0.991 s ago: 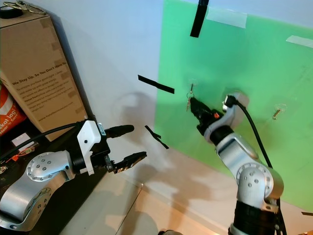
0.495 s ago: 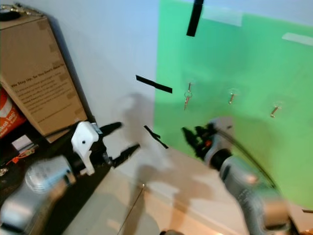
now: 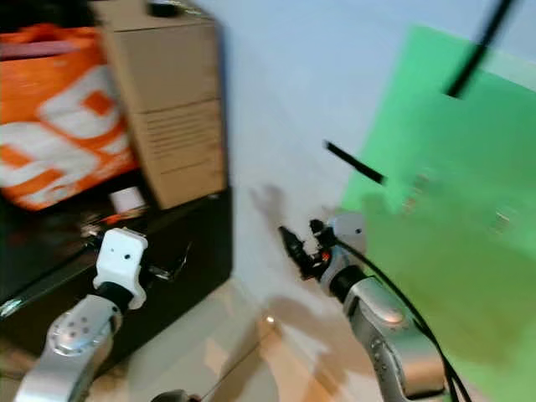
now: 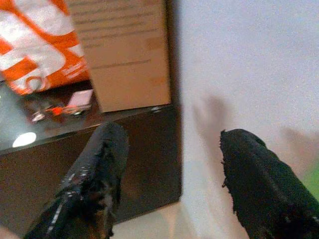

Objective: Hang keys on a hook

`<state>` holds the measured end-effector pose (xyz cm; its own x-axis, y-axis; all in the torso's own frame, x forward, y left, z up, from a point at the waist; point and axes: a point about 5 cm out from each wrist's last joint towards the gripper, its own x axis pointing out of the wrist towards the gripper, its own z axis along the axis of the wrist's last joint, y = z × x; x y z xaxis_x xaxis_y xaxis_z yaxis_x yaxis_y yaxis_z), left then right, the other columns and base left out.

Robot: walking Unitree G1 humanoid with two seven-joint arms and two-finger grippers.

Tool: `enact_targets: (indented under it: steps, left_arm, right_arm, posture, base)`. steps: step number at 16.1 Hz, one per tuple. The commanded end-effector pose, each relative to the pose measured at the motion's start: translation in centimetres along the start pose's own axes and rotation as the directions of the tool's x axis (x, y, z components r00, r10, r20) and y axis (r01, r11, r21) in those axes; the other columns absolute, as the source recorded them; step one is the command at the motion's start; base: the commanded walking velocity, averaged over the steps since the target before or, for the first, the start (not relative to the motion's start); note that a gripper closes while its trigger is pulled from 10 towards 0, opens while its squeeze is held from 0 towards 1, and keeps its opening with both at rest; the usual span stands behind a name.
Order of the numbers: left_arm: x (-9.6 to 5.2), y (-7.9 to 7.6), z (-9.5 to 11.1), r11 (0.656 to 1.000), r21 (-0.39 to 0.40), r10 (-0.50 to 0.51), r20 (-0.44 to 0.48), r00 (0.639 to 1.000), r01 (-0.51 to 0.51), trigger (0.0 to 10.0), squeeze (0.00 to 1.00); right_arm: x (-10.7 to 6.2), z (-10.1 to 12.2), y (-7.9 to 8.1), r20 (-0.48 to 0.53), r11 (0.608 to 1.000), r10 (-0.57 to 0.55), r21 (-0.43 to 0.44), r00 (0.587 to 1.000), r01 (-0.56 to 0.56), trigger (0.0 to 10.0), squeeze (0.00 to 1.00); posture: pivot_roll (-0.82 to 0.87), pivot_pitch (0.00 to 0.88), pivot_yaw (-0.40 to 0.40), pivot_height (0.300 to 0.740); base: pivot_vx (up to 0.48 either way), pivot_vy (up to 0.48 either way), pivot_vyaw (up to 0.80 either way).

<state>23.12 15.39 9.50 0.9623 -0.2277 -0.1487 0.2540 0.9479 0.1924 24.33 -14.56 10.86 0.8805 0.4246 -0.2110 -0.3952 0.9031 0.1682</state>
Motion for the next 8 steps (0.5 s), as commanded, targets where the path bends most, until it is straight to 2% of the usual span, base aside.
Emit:
enact_targets:
  steps: [1, 3, 5, 8]
  left_arm:
    - [0.1, -0.1, -0.4, 1.000, 0.011, 0.016, -0.005, 1.000, -0.016, 10.0, 0.00]
    - [0.7, 0.3, -1.3, 0.999, 0.005, 0.034, -0.008, 0.999, -0.034, 10.0, 0.00]
    - [1.2, 0.4, -1.5, 1.000, -0.006, 0.031, 0.015, 0.999, -0.031, 10.0, 0.00]
    - [1.9, 0.9, -1.8, 0.998, 0.041, 0.039, 0.013, 0.999, -0.040, 10.0, 0.00]
  right_arm:
    - [0.0, 0.2, -0.5, 0.005, 1.000, -0.019, -0.013, 1.000, 0.019, 10.0, 1.00]
    - [0.1, 0.3, -0.8, 0.007, 0.992, -0.044, -0.121, 0.999, 0.045, 10.0, 1.00]
    - [-0.1, 0.0, -1.8, 0.000, 0.991, -0.117, -0.072, 0.993, 0.117, 10.0, 1.00]
    - [-0.2, -0.2, -1.6, -0.012, 0.992, -0.088, -0.096, 0.996, 0.086, 10.0, 1.00]
  posture:
    - [-0.02, 0.000, -0.052, 0.740]
    - [-0.03, 0.000, -0.032, 0.740]
    - [-0.03, 0.000, -0.029, 0.740]
    - [-0.03, 0.000, -0.030, 0.740]
  base:
    - [0.000, 0.000, 0.80]
    - [0.000, 0.000, 0.80]
    - [0.000, 0.000, 0.79]
    - [0.000, 0.000, 0.67]
